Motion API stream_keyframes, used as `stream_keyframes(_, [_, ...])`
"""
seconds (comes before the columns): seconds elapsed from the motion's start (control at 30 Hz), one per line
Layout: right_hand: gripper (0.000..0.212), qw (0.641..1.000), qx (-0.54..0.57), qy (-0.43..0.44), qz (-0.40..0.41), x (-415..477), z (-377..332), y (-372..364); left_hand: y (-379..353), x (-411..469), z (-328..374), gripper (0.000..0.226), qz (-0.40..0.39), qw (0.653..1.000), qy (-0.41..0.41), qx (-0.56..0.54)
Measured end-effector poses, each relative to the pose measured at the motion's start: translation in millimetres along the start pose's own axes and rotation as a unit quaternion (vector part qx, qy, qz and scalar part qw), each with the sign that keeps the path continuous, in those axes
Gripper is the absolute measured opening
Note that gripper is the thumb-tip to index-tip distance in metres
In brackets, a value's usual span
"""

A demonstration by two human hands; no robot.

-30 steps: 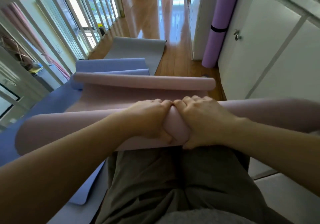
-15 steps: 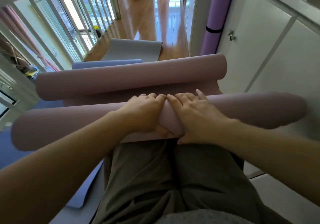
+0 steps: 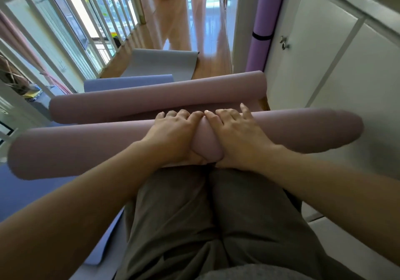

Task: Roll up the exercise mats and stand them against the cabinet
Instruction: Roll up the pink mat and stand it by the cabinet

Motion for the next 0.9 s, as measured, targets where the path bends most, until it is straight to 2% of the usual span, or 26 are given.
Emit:
stream_keyframes(0.07, [0.111,0.999,-0.001,0.002,0.034,-2.6,0.0,-7.8,2.3,7.8,-3.3,0.112,-0.019,1.0,-0.008,0.009])
stream_keyframes(0.17, [0.108,0.999,0.032,0.006,0.013,13.0,10.4,-0.8,3.3,12.7,-4.0,0.111,-0.038,0.999,0.014,0.014])
stream_keyframes(0.3, [0.111,0.997,0.063,0.006,-0.04,26.2,20.2,7.9,-9.8,2.8,3.6,0.114,0.029,0.995,0.021,0.093])
stream_keyframes(0.37, [0.109,0.997,0.064,0.008,-0.051,28.9,21.4,8.2,-9.6,4.9,1.7,0.111,0.048,0.995,0.016,0.086])
stream_keyframes(0.6, [0.102,0.991,0.065,0.042,-0.108,23.3,21.3,33.6,18.2,-8.4,5.1,0.109,0.036,0.995,-0.008,0.09])
stream_keyframes(0.73, [0.102,0.983,0.073,0.052,-0.163,8.1,11.8,28.0,9.3,-22.3,5.7,0.109,-0.014,0.997,-0.043,0.062])
stream_keyframes(0.9, [0.105,0.983,0.074,0.039,-0.164,10.1,15.9,25.6,4.1,-14.4,0.3,0.107,-0.034,0.997,-0.064,-0.002])
Point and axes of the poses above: each hand's wrist, its own x-axis towards the middle knuckle, its own y-axis out of the back of the hand, z = x × y, the point moved 2 cm from there along x, towards the middle knuckle, and after that the axes turned 3 degrees about x, right-handed, at the moved point
